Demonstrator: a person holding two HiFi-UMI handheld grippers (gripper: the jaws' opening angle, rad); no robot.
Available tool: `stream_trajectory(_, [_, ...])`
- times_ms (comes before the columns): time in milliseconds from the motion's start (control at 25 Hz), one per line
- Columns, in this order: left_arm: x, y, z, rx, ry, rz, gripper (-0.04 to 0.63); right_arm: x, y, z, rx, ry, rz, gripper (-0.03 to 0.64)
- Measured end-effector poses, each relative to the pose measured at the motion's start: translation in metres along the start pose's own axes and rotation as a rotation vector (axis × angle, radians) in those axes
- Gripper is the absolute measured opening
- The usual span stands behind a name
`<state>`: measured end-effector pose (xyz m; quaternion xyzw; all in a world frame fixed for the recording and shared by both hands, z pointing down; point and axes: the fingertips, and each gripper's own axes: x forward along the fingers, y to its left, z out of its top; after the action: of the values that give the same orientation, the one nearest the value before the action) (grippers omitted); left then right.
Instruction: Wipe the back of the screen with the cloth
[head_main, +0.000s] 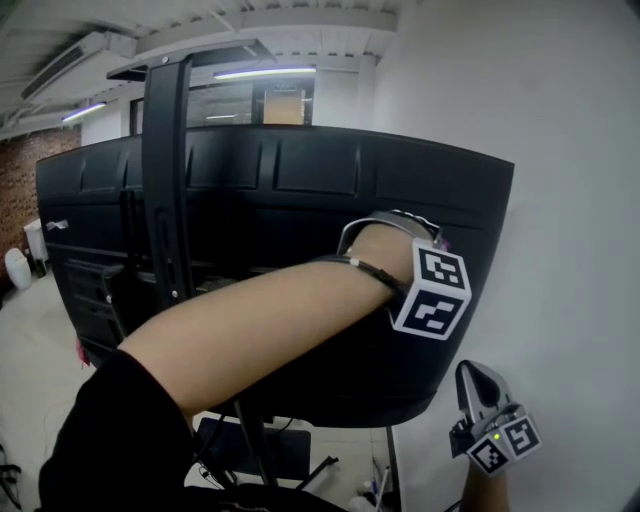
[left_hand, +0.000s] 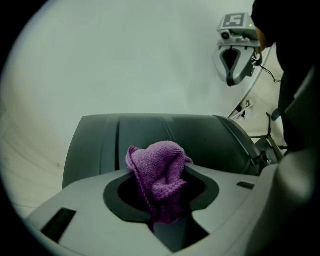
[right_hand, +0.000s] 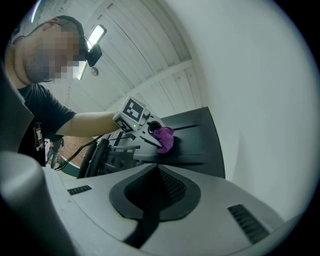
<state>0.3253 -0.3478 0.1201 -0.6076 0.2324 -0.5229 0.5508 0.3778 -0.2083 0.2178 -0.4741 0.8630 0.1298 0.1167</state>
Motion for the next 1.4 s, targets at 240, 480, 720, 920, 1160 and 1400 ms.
stream_trajectory(240, [0.034, 0.007, 0.062, 0.038, -0.022, -0.02, 0.158, -0.034, -0.014, -0.002, 0.0, 0.011, -0.076, 0.006])
stream_trajectory(480, [0.058, 0.01, 0.111, 0.039, -0.068, -0.034, 0.158, -0.072, -0.027, 0.001, -0.003, 0.014, -0.166, 0.006])
stream_trajectory(720, [0.028, -0.004, 0.111, 0.058, -0.185, -0.07, 0.158, -0.089, -0.031, 0.003, -0.006, 0.007, -0.203, 0.006])
stream_trajectory(920, [-0.039, -0.009, 0.053, 0.075, -0.231, -0.006, 0.158, -0.074, -0.026, -0.004, 0.013, -0.012, -0.166, 0.006])
stream_trajectory(1160, [-0.12, -0.06, -0.062, 0.047, -0.138, 0.085, 0.158, -0.058, -0.011, -0.013, 0.044, -0.016, -0.107, 0.006])
stream_trajectory(1400, [-0.139, -0.119, -0.135, 0.015, 0.029, 0.107, 0.158, -0.035, -0.005, -0.024, 0.06, 0.003, -0.057, 0.006])
